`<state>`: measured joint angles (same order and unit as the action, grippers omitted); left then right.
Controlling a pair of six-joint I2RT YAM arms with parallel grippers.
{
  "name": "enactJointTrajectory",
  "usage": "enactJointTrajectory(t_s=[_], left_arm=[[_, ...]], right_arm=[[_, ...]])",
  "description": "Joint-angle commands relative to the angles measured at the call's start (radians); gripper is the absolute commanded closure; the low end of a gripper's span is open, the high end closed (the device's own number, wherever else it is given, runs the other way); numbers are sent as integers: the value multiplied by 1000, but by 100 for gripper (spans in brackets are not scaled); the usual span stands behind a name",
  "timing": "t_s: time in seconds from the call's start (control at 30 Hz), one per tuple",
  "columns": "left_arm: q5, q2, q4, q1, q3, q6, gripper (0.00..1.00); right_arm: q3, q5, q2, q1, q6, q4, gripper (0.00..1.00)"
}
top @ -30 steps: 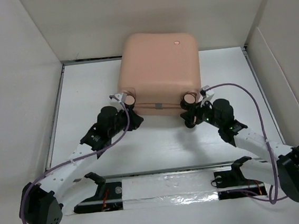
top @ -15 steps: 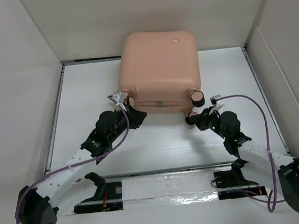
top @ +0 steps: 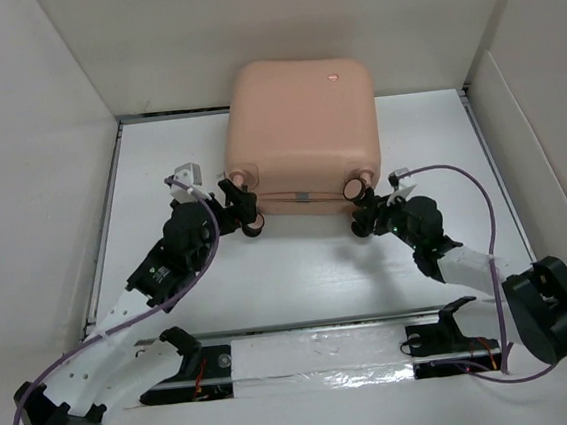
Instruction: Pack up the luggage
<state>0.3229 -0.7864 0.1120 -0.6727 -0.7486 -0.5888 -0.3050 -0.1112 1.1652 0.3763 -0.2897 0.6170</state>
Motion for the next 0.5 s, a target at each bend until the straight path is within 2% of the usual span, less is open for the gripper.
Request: enactJointTrajectory(t_s=[0.0, 0.17, 0.47], left_arm=[[-52, -100, 124, 77, -136, 98, 6], [-143, -200, 137, 168, -179, 191, 6], [-211, -336, 109, 168, -221, 244, 9]], right_arm=[[-54, 11, 68, -17, 32, 154, 46], [-56, 31, 97, -17, 49, 197, 46], [-37, 18, 97, -48, 44, 254, 47]])
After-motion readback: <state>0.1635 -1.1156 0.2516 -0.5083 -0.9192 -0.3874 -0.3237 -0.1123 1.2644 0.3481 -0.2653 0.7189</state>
